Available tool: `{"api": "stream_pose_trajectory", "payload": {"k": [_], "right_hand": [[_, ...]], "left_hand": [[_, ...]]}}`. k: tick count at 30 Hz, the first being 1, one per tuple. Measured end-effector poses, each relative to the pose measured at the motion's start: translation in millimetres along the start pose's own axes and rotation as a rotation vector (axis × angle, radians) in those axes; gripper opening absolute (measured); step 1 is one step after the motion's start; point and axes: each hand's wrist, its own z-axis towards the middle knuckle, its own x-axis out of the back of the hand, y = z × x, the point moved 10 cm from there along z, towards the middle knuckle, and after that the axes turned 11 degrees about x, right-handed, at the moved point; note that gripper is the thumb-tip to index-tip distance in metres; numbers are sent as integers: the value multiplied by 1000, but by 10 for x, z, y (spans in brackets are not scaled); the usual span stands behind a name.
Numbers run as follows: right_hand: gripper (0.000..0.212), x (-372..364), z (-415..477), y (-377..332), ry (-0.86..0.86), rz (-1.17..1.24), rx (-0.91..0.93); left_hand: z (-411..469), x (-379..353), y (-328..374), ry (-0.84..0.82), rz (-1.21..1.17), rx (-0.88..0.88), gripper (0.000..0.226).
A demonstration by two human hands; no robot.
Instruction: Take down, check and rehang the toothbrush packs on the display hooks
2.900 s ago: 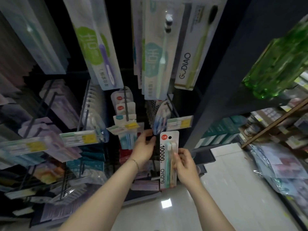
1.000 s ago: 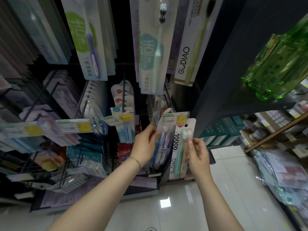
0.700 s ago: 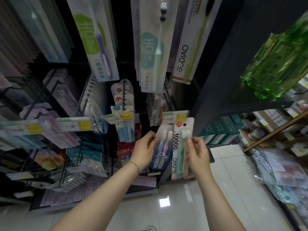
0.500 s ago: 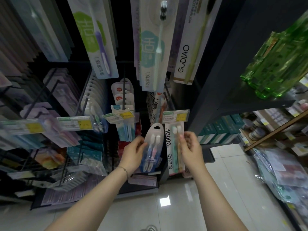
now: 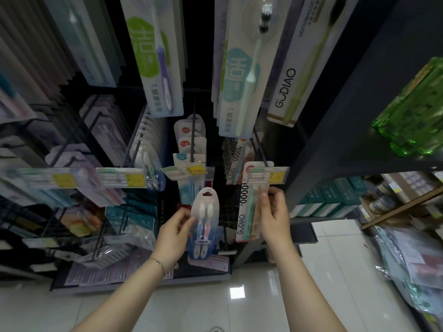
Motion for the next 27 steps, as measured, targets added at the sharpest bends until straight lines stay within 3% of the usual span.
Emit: {"api": "stream_pose_trajectory", "payload": {"k": [9,17,20,27], "right_hand": [[12,1,1,7,80,182,-29],[11,-5,-53,119,73,155,-64],[20,-8,-70,100,67,114,-63],[11,152,-141,-181,184,83,-7]], "left_hand": [[-73,153,-26,24,-48,3,11],[-89,191,-33,27,-26,-2,12],[-96,196,-33,33,-12,-6,12],[-113,197,-56,25,-18,2,11]]}}
